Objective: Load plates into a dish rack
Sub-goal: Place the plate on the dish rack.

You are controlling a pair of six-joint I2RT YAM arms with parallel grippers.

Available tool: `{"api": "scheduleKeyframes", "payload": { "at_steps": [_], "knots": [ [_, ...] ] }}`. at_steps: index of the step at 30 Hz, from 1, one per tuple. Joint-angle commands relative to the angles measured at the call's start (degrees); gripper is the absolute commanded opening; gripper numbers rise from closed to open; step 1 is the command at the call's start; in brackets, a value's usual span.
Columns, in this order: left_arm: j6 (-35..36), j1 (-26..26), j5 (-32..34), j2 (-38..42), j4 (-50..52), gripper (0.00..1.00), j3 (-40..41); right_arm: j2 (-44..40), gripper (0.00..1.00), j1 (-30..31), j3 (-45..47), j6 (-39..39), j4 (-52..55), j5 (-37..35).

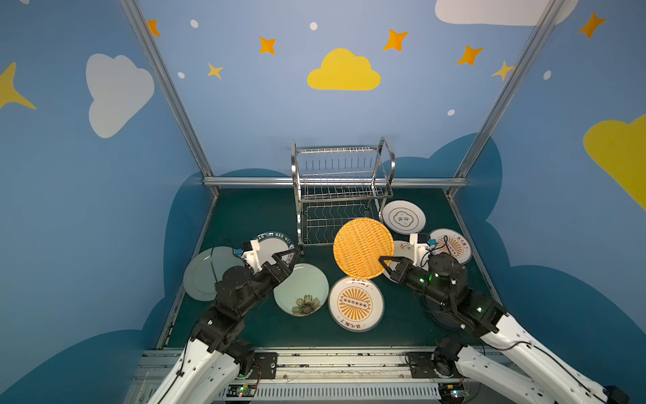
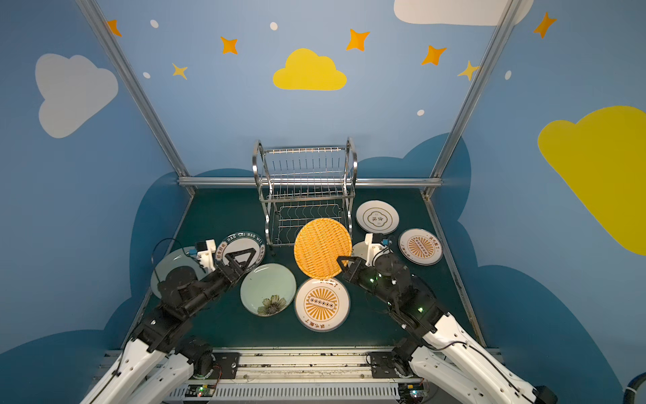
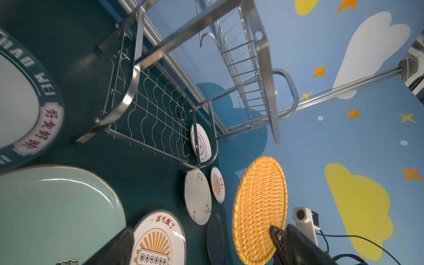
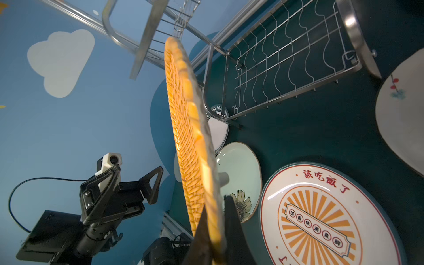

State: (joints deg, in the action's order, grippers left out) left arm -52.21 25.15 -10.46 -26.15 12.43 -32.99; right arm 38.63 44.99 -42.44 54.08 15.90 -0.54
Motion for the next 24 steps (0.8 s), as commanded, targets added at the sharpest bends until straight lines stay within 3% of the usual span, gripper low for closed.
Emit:
{"api": "scheduleKeyframes", "payload": {
  "at_steps": [1,4,8,14,20,24],
  "knots": [
    [11.66,-0.81,6.60,3.35,13.17,1.00,-4.84,-2.48,0.00,0.36,-4.05,-8.75,0.03,1.64],
    [15.49,-1.23,7.64,2.71,15.43,1.00,-7.93,-2.06,0.00,0.36,-7.58,-11.14,1.47,4.03],
    [17.31,-1.42,6.36,-4.45,19.01,1.00,-13.11,0.16,0.00,0.29,-11.48,-12.12,1.16,3.38],
    [19.21,-1.74,-1.19,-13.07,15.42,1.00,-16.94,6.77,0.00,0.34,-22.27,-16.45,4.48,0.35],
    [22.38,-1.75,-9.38,-23.31,20.25,1.00,-26.40,16.30,0.00,0.28,-36.85,-22.16,9.68,-8.91],
    [24.42,-1.77,-16.38,-24.96,17.71,1.00,-27.26,25.10,0.00,0.05,-48.31,-26.60,15.24,-16.53]
  ]
}}
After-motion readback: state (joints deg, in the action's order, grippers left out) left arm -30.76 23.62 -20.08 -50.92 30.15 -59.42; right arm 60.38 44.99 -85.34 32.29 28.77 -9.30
